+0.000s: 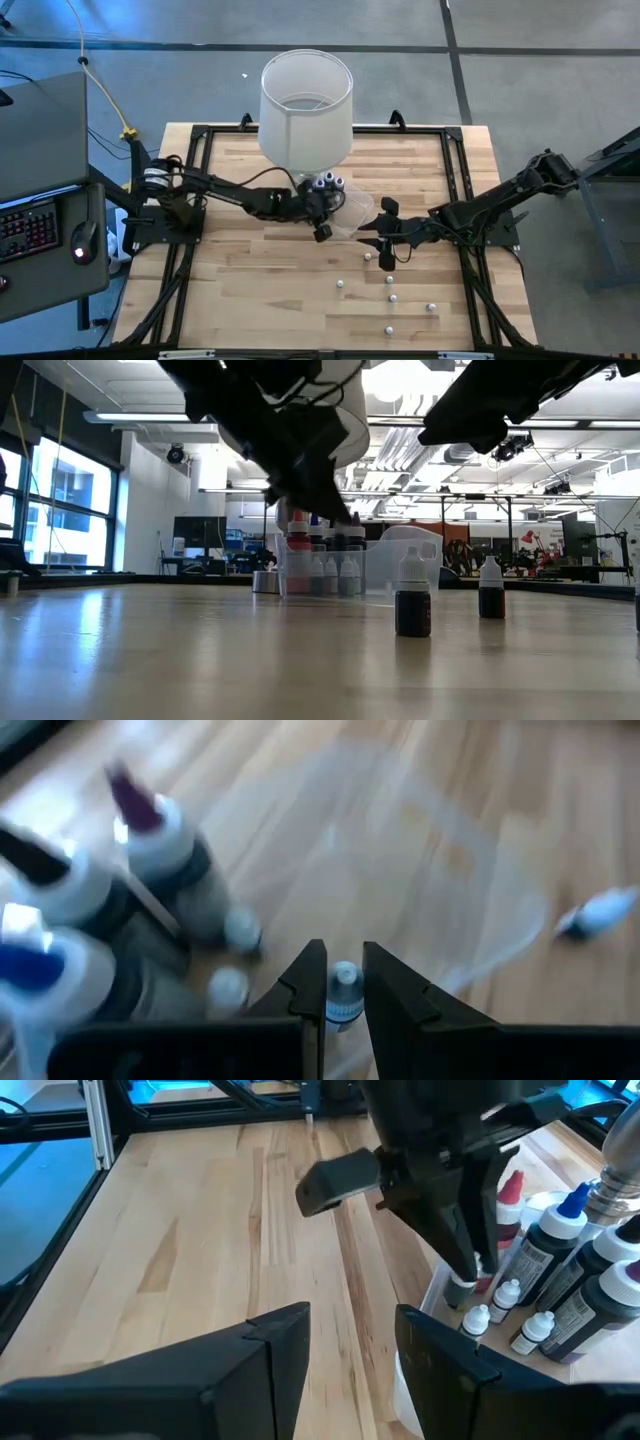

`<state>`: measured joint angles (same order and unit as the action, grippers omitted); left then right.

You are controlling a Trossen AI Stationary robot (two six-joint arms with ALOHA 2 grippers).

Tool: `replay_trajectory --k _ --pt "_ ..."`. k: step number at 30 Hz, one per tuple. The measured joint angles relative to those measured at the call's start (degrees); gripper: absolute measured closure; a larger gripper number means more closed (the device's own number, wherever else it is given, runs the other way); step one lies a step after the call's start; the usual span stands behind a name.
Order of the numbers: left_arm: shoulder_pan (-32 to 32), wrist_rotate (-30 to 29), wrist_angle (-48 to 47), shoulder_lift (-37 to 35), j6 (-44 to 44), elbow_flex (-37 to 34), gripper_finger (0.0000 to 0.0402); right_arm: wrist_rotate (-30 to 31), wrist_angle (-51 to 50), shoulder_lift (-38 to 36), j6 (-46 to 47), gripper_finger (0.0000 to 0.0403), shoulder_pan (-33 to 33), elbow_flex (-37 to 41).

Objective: Pick & Place food coloring
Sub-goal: Put the small dark green food coloring bottle into the transparent bin

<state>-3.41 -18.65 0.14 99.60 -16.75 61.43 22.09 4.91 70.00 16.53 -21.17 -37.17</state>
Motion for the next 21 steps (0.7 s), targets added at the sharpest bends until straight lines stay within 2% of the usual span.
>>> replay_trajectory --k 5,13,21 --pt "-0.4 -3.6 5.6 -0.1 -3.0 -4.7 0.0365 0.0 -0.4 0.0 0.1 0.0261 0.0 0.0" --pt "-1.6 -3.7 13.7 -0.2 -4.1 -8.0 0.0365 0.0 -0.4 0.0 0.1 0.0261 0.0 0.0" --pt "-1.6 -4.0 11.4 -0.2 -4.6 -8.0 0.0365 0.0 -0.4 0.0 0.1 0.0261 0.0 0.0"
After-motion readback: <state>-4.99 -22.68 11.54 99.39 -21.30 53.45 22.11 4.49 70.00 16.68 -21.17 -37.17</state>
